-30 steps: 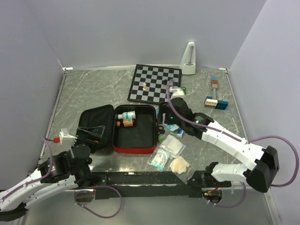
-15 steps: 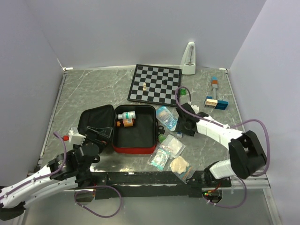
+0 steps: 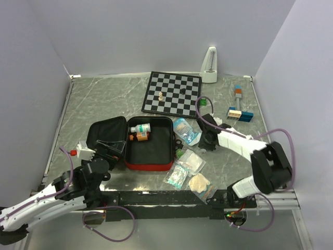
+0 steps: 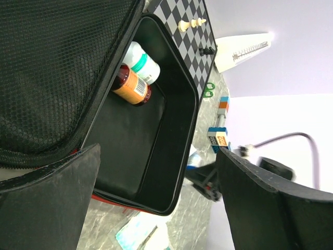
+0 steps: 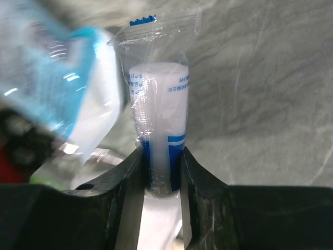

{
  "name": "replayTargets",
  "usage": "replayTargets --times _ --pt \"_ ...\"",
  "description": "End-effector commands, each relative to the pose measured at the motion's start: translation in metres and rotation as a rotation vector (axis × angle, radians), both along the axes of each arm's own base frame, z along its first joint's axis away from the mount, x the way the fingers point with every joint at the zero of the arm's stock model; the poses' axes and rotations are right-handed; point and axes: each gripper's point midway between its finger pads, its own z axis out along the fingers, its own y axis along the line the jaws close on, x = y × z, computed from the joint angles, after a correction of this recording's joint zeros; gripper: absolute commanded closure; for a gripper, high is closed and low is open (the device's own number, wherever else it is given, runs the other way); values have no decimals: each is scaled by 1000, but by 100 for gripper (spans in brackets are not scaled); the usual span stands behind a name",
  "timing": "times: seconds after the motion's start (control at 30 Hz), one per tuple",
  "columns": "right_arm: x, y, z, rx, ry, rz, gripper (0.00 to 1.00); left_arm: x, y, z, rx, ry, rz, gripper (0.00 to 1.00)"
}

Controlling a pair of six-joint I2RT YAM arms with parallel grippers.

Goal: Organize the medicine kit
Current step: Pick up the pill bottle at the center of the board, then place the pill bottle in the medicine box.

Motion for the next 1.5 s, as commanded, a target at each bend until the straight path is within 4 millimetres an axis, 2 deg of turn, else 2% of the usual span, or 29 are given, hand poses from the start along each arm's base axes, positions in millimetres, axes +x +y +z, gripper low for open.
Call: replayTargets --times 0.0,0.1,0.2,0.3,0.37,0.47,0.5,0.7,0.8,0.83,0.93,1.03,1.27,1.37,1.47 --pt "6 21 67 42 -214 78 73 1 0 12 -10 -28 -5 4" --pt "2 64 115 121 -370 278 73 1 1 13 -8 -28 -4 4" --pt "-10 128 151 250 -465 629 72 0 2 11 -11 -17 2 4" --pt "-33 175 168 297 -536 967 66 -2 4 12 -9 -13 -2 2" --pt "-46 194 173 280 -578 1133 64 -3 5 16 13 -27 -17 2" --pt "-38 209 161 205 -581 1211 63 -6 10 18 18 -35 -24 3" --pt "-33 215 150 173 -564 1256 63 -7 12 19 20 -42 -26 3" --pt "-16 252 134 150 -570 1415 63 -12 37 27 -39 -89 22 4" --pt "-6 269 118 123 -524 1488 85 -15 41 33 -85 -118 19 4" --pt "-5 274 112 122 -507 1511 89 -17 43 38 -113 -141 14 4" --pt "-2 288 103 141 -511 1568 89 -18 44 39 -126 -147 5 3" --pt "3 294 90 119 -456 1612 88 -20 50 34 -120 -115 22 3" --pt "1 285 62 50 -356 1672 84 -22 58 42 -92 -120 31 4" --pt "5 283 51 18 -321 1659 73 -22 57 43 -91 -130 26 4" --pt "8 288 63 40 -391 1620 61 -21 55 42 -89 -130 22 4"
